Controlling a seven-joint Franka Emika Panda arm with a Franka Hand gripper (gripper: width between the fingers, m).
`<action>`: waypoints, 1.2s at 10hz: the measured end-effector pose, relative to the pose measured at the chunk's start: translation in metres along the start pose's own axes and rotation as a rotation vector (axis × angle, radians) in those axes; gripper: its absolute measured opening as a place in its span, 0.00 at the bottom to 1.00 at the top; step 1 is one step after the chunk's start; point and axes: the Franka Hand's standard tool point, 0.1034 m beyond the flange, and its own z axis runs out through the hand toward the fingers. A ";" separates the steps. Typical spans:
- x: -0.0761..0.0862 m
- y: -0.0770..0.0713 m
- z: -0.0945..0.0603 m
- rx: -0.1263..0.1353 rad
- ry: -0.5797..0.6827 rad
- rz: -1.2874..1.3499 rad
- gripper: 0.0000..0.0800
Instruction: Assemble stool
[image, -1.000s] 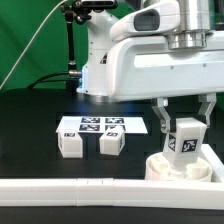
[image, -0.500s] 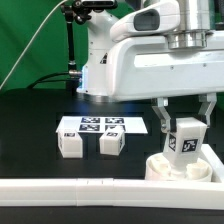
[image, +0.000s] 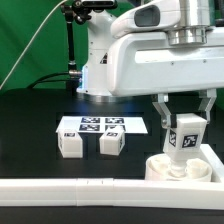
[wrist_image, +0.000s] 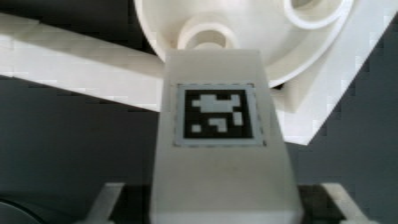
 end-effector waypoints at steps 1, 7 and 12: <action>-0.003 0.000 0.002 0.000 -0.004 0.001 0.43; -0.012 0.000 0.013 0.003 -0.024 0.002 0.43; -0.017 -0.001 0.021 0.000 -0.017 0.002 0.43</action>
Offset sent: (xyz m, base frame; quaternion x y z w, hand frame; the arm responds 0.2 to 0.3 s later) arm -0.0050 0.0024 -0.0058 -0.0057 0.0137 -0.0067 0.9999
